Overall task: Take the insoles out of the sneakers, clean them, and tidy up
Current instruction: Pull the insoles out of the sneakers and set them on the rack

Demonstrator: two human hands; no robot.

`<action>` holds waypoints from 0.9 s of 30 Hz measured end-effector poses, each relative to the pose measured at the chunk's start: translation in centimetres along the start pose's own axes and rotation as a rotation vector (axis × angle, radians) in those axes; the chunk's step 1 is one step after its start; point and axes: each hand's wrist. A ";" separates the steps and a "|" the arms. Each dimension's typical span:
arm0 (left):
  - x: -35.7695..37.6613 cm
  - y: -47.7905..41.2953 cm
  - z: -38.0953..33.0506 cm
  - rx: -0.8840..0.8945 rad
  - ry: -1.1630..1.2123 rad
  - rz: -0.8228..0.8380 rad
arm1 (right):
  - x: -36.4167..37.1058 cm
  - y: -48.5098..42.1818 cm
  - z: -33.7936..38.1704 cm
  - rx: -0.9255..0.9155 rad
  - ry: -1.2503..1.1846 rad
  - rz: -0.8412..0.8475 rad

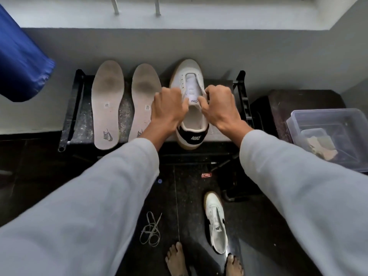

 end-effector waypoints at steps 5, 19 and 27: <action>0.1 -0.2 0.1 -0.056 0.071 -0.001 | 0.2 -0.1 0.0 -0.024 0.019 -0.070; -1.7 11.8 -1.8 -0.163 0.361 -0.079 | -3.8 12.1 -1.2 -0.122 -0.262 -0.194; -2.8 22.0 -4.8 -0.254 0.445 0.032 | -5.8 22.8 -3.9 -0.046 -0.393 -0.170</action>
Point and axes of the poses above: each hand's wrist, its own y-axis away from the middle knuckle, its own x-axis out of the palm, z = x × y, and after that the axes turned 11 degrees about -y, right-handed
